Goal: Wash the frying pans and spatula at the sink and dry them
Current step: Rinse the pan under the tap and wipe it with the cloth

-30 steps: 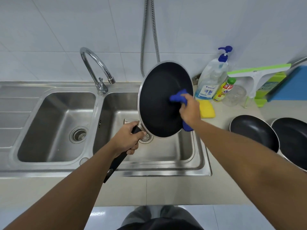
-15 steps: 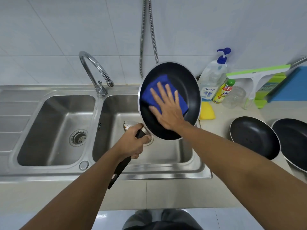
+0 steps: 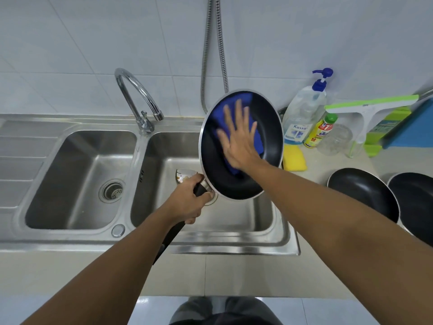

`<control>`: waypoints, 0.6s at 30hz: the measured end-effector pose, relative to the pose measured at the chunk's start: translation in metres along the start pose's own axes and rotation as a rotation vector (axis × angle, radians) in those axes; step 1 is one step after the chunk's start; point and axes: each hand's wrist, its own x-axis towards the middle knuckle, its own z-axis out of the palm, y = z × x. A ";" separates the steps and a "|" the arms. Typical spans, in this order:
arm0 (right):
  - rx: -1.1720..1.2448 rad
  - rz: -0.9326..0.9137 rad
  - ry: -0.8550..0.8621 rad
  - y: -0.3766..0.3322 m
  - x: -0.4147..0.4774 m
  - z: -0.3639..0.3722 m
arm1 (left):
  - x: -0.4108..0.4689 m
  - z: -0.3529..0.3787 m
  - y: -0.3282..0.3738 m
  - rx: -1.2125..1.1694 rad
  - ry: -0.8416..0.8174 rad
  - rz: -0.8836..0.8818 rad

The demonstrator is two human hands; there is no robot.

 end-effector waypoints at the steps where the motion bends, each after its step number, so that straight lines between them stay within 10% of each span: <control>1: 0.074 0.156 0.037 -0.007 0.009 -0.004 | 0.000 0.000 0.002 0.008 -0.008 0.003; 4: 0.168 0.229 0.015 -0.031 0.013 -0.010 | 0.000 0.002 0.007 -0.006 -0.002 0.014; 11: 0.061 -0.387 -0.415 -0.012 -0.056 -0.007 | -0.009 -0.006 0.007 -0.124 0.082 0.030; 18: -0.465 -0.529 -0.466 0.095 -0.066 -0.032 | -0.027 -0.018 0.015 -0.169 0.048 0.023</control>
